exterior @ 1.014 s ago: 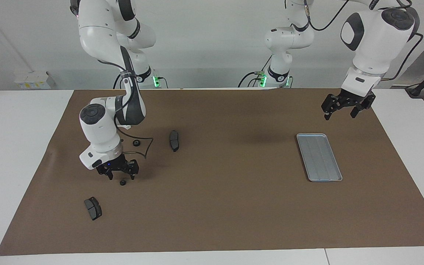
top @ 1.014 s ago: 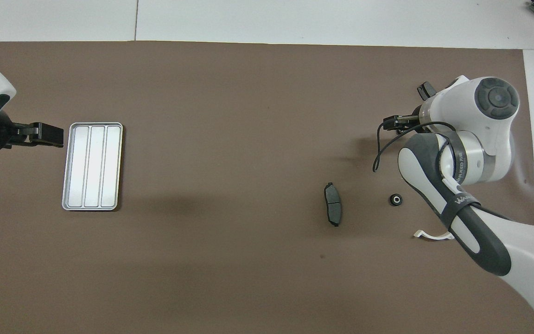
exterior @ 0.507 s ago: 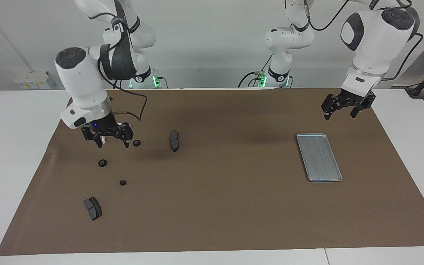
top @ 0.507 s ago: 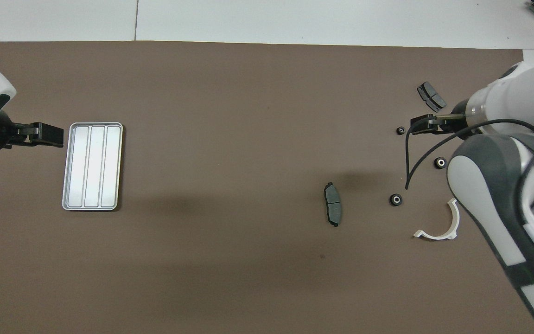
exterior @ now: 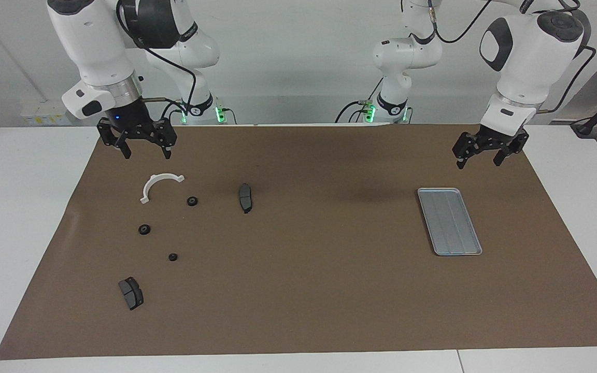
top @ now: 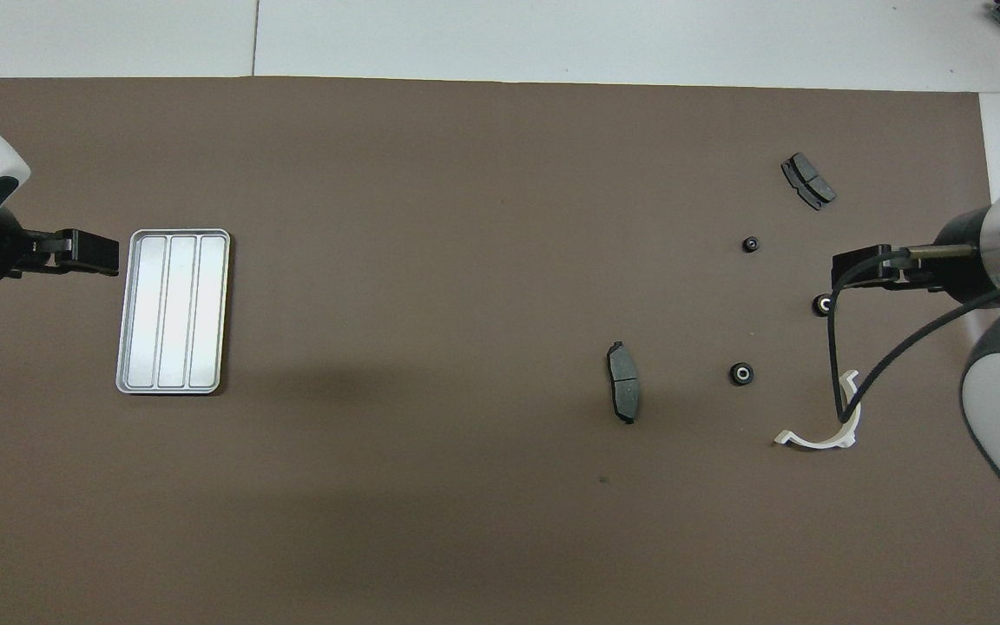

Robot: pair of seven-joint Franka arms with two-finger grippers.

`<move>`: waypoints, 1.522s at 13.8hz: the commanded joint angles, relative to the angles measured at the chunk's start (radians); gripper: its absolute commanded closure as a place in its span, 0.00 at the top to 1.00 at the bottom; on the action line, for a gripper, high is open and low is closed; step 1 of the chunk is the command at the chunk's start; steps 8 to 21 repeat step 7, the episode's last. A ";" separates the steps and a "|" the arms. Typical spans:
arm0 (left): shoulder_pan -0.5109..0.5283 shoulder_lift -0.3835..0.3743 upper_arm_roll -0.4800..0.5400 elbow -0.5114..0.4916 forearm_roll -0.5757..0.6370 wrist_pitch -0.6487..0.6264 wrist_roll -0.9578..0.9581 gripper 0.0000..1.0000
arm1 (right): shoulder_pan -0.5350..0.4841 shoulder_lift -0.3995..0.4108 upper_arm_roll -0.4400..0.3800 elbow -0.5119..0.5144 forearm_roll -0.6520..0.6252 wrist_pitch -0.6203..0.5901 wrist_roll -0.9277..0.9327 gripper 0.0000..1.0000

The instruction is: Place bearing gear from tray to pile

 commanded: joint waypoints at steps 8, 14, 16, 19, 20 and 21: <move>-0.010 -0.028 0.011 -0.029 -0.006 0.007 0.013 1.00 | -0.014 0.021 0.003 0.070 0.018 -0.098 -0.008 1.00; -0.010 -0.028 0.011 -0.029 -0.006 0.007 0.013 1.00 | -0.014 0.021 0.003 0.070 0.018 -0.098 -0.008 1.00; -0.010 -0.028 0.011 -0.029 -0.006 0.007 0.013 1.00 | -0.014 0.021 0.003 0.070 0.018 -0.098 -0.008 1.00; -0.010 -0.028 0.011 -0.029 -0.006 0.007 0.013 1.00 | -0.014 0.021 0.003 0.070 0.018 -0.098 -0.008 1.00; -0.010 -0.028 0.011 -0.029 -0.006 0.007 0.013 1.00 | -0.014 0.021 0.003 0.070 0.018 -0.098 -0.008 1.00; -0.010 -0.028 0.011 -0.029 -0.006 0.007 0.013 1.00 | -0.014 0.021 0.003 0.070 0.018 -0.098 -0.008 1.00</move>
